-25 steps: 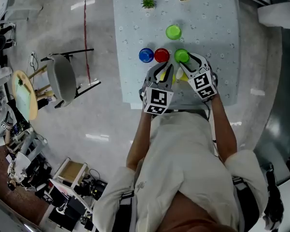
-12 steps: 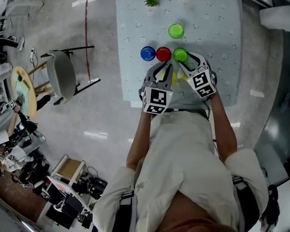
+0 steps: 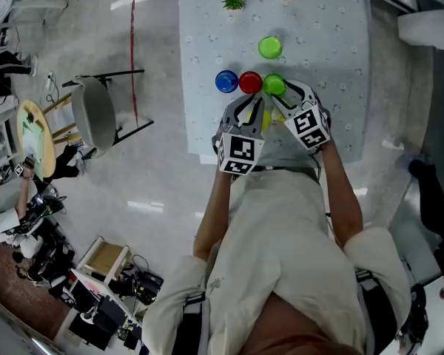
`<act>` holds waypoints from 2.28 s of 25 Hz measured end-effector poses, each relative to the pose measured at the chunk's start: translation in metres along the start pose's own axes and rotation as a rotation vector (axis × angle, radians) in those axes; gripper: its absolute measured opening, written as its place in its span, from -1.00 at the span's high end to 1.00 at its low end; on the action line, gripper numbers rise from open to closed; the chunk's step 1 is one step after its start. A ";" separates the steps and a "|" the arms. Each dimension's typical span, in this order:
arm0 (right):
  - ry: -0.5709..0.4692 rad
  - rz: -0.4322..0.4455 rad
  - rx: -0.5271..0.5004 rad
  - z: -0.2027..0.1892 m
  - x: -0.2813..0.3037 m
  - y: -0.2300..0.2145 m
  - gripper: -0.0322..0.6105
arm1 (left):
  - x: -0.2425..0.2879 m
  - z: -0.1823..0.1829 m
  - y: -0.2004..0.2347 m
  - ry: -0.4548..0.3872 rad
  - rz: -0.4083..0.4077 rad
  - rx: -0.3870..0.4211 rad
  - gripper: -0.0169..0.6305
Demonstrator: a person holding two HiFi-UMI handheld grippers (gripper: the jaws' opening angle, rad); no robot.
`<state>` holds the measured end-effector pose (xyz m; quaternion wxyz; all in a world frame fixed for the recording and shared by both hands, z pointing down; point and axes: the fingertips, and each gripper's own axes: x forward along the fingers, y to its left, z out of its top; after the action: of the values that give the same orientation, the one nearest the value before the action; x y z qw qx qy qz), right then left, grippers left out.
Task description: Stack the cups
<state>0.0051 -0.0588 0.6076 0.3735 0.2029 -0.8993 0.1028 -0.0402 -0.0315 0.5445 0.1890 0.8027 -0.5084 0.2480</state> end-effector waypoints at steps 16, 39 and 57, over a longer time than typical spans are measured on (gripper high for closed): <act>0.011 0.014 0.021 -0.004 -0.008 0.002 0.03 | -0.009 0.004 0.001 -0.010 0.008 0.016 0.74; -0.027 -0.019 0.039 -0.011 -0.052 0.031 0.04 | -0.040 -0.023 -0.021 0.019 -0.046 0.064 0.73; -0.053 0.005 0.050 -0.017 -0.064 0.059 0.25 | -0.030 -0.063 -0.053 0.140 -0.169 0.143 0.29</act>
<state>0.0312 0.0181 0.5721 0.3443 0.2128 -0.9064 0.1209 -0.0162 0.0470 0.5750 0.1863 0.8347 -0.4056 0.3224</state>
